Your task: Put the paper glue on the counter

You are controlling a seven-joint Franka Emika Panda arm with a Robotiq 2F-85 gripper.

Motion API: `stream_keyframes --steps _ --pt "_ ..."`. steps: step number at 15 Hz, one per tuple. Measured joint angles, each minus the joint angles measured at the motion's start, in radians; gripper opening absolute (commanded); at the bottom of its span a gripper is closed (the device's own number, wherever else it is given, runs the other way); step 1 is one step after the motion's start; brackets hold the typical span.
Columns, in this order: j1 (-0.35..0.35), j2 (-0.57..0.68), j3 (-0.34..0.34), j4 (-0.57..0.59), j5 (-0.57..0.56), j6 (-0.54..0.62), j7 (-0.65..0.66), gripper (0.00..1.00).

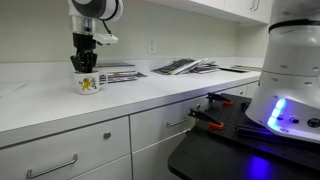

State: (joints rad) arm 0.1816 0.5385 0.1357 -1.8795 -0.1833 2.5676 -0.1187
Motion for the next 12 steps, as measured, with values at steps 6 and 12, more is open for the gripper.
stream_keyframes --steps 6,12 --pt "0.007 0.016 -0.002 0.022 -0.017 0.001 0.0 0.08" --pt "0.009 -0.053 0.006 -0.008 -0.017 0.075 0.0 0.08"
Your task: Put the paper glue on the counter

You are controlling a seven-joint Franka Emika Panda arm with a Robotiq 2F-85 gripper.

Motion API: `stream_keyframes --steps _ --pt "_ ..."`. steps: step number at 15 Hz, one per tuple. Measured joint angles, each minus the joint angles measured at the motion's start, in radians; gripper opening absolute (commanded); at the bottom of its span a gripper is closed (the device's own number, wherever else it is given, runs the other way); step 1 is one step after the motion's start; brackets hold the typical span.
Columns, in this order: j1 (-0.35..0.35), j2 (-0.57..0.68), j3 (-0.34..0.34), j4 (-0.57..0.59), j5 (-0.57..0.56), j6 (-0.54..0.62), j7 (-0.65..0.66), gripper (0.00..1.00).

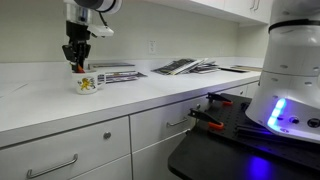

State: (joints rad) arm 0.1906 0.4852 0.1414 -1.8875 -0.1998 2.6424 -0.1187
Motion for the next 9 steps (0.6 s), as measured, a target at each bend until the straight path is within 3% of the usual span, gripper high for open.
stream_keyframes --steps 4,9 --pt "-0.015 -0.118 0.024 -0.064 0.015 0.003 -0.037 0.08" --pt "-0.04 -0.216 0.116 -0.097 0.113 -0.216 -0.284 0.08"
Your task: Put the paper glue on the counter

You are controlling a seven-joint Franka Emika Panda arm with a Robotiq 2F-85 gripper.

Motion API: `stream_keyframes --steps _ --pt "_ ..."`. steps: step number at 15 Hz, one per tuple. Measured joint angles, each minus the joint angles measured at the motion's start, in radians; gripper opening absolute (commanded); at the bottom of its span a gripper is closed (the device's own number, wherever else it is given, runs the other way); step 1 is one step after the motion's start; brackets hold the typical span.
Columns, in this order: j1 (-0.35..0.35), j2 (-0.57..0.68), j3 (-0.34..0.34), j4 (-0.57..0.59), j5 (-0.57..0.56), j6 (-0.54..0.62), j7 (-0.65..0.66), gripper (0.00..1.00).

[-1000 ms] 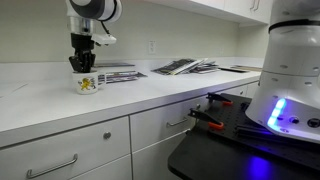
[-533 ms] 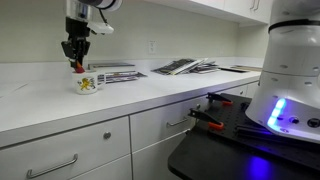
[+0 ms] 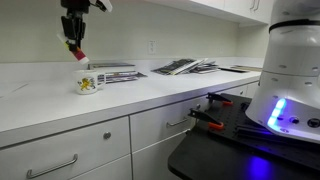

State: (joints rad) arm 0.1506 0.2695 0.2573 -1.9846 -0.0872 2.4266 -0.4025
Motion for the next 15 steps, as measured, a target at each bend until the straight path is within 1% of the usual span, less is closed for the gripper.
stream_keyframes --steps 3,6,10,15 --pt "0.015 0.02 0.007 0.032 -0.01 -0.179 -0.021 0.08" --pt "0.03 0.092 0.004 0.097 -0.052 -0.315 -0.021 0.08" --pt "0.043 0.168 0.003 0.139 -0.123 -0.391 -0.027 0.08" --pt "0.054 0.239 -0.018 0.137 -0.227 -0.416 -0.027 0.08"
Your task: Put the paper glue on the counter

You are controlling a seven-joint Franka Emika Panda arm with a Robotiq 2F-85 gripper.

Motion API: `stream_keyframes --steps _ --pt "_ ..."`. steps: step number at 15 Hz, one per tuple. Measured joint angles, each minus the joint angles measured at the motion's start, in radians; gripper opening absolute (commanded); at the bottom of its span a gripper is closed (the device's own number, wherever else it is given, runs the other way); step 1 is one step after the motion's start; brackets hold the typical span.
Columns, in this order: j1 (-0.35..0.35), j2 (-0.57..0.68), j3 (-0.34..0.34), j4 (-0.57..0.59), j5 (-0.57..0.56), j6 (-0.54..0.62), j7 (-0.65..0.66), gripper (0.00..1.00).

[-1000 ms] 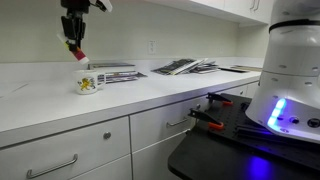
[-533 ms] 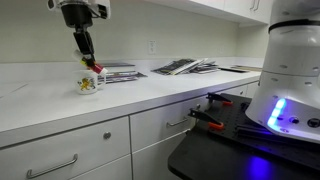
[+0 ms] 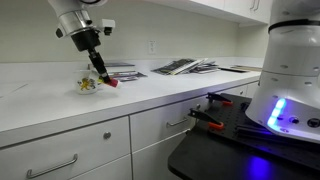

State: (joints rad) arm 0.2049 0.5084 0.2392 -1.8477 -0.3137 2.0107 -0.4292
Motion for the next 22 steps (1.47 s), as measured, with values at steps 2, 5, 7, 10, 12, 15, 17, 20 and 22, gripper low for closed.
stream_keyframes --steps 2,5,7,10,12,15,17,20,22 --pt "0.001 0.02 -0.002 -0.007 -0.027 -0.01 0.0 0.08" --pt "0.011 0.037 -0.002 -0.023 -0.061 -0.031 -0.001 0.08" --pt "0.02 0.043 -0.002 -0.034 -0.084 -0.048 -0.001 0.2" --pt "0.03 0.051 -0.002 -0.036 -0.11 -0.084 -0.001 0.64" --pt "0.034 0.052 -0.002 -0.036 -0.141 -0.094 -0.001 0.79" --pt "0.038 0.043 0.0 -0.035 -0.183 -0.093 -0.003 0.99" --pt "0.038 0.017 0.005 -0.036 -0.184 -0.086 -0.024 1.0" --pt "0.008 -0.054 0.029 -0.043 -0.094 -0.043 -0.107 1.0" --pt "-0.033 -0.114 0.044 -0.054 0.017 -0.016 -0.182 1.0"
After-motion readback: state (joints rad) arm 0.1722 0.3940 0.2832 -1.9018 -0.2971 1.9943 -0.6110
